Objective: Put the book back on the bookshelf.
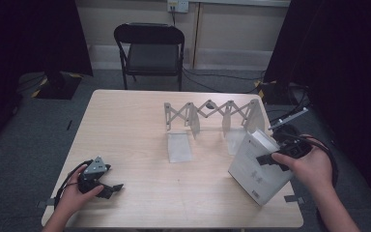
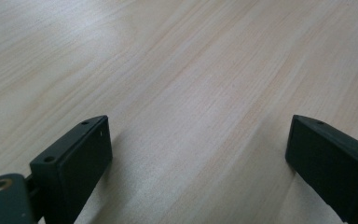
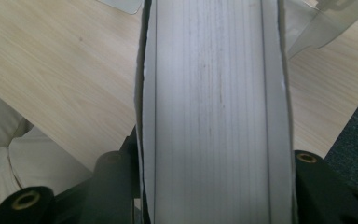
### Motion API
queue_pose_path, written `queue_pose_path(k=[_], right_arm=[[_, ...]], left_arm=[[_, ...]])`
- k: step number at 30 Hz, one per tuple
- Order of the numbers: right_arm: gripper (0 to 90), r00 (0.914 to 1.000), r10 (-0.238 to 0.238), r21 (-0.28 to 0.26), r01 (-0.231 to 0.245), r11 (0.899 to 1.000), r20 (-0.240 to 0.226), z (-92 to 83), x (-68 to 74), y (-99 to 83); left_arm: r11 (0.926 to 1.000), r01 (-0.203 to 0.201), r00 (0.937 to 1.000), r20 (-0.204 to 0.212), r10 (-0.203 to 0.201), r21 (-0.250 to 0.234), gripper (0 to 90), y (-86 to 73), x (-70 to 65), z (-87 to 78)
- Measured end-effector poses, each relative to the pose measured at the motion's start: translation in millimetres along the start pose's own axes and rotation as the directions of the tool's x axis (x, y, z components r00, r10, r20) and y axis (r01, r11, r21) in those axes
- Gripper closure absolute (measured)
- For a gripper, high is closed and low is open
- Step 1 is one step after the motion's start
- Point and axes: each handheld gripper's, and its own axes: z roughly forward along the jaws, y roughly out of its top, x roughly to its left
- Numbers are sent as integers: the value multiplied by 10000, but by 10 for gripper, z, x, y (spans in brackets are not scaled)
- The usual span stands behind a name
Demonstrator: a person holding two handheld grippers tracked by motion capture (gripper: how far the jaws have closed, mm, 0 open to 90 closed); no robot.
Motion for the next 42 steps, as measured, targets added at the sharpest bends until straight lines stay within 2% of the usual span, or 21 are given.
queue_pose_path(k=[12,30,33,42], right_arm=[[538,9973,664,80,-667,9977,301,-7,-131,74],[538,9939,909,138,-920,9957,623,75,-198,324],[538,9925,1085,104,-1092,9940,568,86,-220,357],[538,9860,1459,46,-1467,9892,803,140,-276,433]], left_arm=[[10000,-1,10000,-11,1,12,67,0,-1,0],[10000,-14,10000,6,14,63,66,3,1,-6],[10000,-14,10000,10,14,64,67,3,2,-6],[9999,-113,9999,-37,113,68,66,3,4,-9]])
